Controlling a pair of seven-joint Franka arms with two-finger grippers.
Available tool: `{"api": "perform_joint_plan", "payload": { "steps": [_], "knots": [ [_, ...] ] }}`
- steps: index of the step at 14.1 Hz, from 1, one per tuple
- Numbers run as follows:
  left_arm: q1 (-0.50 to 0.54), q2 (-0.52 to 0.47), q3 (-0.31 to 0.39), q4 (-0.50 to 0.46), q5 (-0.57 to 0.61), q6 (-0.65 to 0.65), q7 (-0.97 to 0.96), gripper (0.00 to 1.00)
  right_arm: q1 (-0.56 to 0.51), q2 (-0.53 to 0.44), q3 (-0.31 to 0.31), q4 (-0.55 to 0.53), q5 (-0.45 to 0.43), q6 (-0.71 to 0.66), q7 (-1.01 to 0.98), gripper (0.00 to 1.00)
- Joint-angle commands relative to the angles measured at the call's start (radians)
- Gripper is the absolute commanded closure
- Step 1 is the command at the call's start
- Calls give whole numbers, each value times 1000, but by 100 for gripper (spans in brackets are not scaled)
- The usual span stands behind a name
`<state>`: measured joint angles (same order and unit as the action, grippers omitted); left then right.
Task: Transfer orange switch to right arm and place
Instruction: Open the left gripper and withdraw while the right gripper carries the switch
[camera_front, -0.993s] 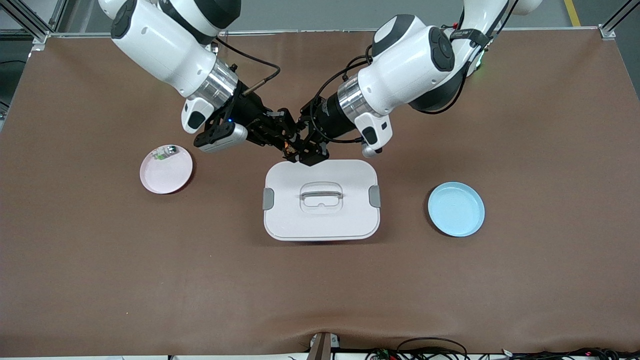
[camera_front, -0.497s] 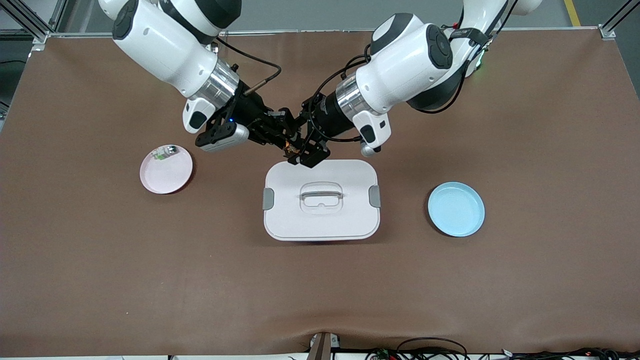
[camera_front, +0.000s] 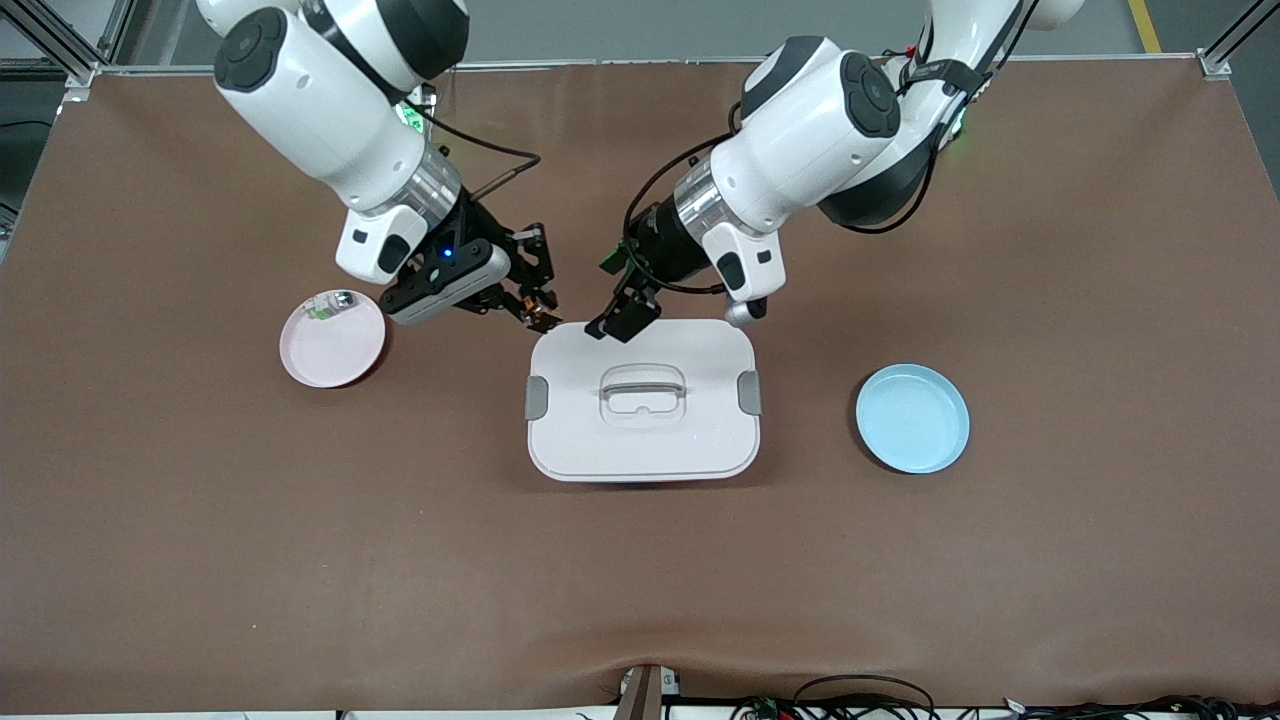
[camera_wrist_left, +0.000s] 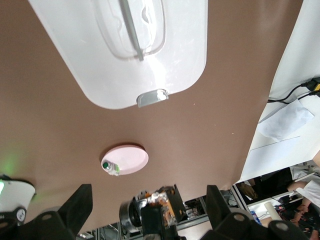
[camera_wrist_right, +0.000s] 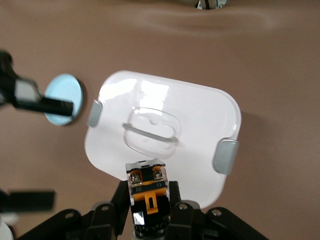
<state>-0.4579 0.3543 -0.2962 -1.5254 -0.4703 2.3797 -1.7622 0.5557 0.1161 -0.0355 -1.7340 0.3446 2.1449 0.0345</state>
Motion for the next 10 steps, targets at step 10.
{"api": "perform_joint_plan", "payload": {
  "steps": [10],
  "knots": [
    [108,-147,-3,-203,356,-108,185,0,-275,-82,8,-111,-295,-266,-880,100]
  ]
}}
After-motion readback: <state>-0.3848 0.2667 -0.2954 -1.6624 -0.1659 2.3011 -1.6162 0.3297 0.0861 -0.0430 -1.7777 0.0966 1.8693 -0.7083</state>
